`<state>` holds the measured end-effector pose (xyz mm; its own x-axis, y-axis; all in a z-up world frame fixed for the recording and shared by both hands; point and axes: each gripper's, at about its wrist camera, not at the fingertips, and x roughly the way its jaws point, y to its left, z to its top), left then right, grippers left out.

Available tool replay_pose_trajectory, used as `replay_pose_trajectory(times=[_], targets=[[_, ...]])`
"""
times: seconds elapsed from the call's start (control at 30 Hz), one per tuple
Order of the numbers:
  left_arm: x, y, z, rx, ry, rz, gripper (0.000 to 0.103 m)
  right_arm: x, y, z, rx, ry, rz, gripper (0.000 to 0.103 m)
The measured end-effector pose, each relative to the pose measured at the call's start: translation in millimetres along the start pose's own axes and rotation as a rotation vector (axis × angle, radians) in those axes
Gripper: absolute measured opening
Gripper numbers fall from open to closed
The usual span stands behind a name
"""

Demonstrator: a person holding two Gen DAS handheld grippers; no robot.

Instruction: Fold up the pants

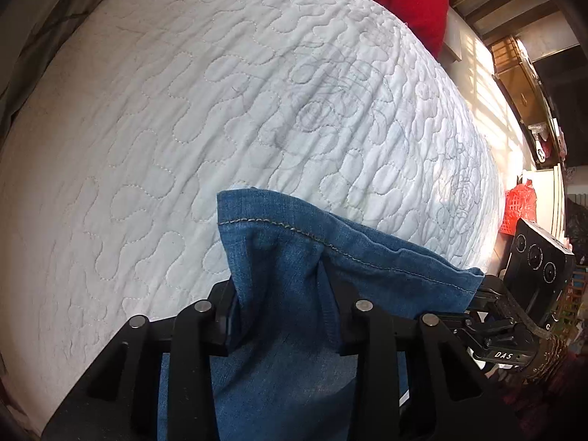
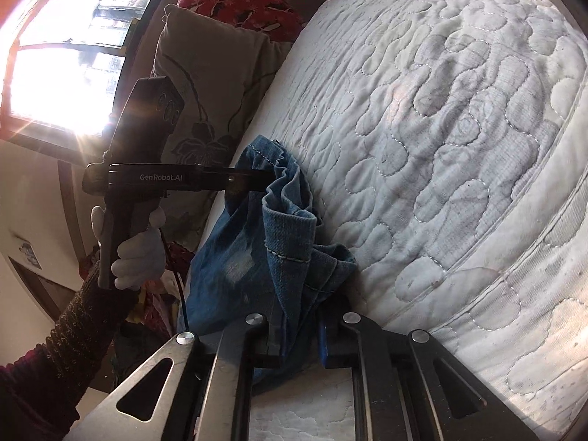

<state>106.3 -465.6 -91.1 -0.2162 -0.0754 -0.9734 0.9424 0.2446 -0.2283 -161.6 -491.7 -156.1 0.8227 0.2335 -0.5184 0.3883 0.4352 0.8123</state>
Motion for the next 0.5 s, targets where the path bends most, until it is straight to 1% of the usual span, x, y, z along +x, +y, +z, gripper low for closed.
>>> replay_pose_trajectory(times=[0.03,0.07,0.23,0.37,0.5], targets=[[-3.6,11.9,-6.7,-0.032,-0.015,-0.025,0.023,0.0,0.6,-0.5,-0.007,0.003,-0.004,0.01],[-8.4,19.7,-12.5,-0.061,-0.036,-0.05,0.022,0.9,2.6,0.6,-0.014,0.005,-0.007,0.009],[-37.4,48.8,-52.6,-0.175,-0.141,-0.177,0.017,-2.5,24.7,2.1,-0.087,-0.005,-0.019,0.009],[-66.0,60.1,-80.8,-0.226,-0.216,-0.225,0.017,-8.2,55.7,3.6,-0.186,-0.02,-0.022,0.008],[-89.9,59.2,-97.6,-0.271,-0.291,-0.252,0.017,-9.2,93.6,1.4,-0.29,-0.017,-0.016,0.008]])
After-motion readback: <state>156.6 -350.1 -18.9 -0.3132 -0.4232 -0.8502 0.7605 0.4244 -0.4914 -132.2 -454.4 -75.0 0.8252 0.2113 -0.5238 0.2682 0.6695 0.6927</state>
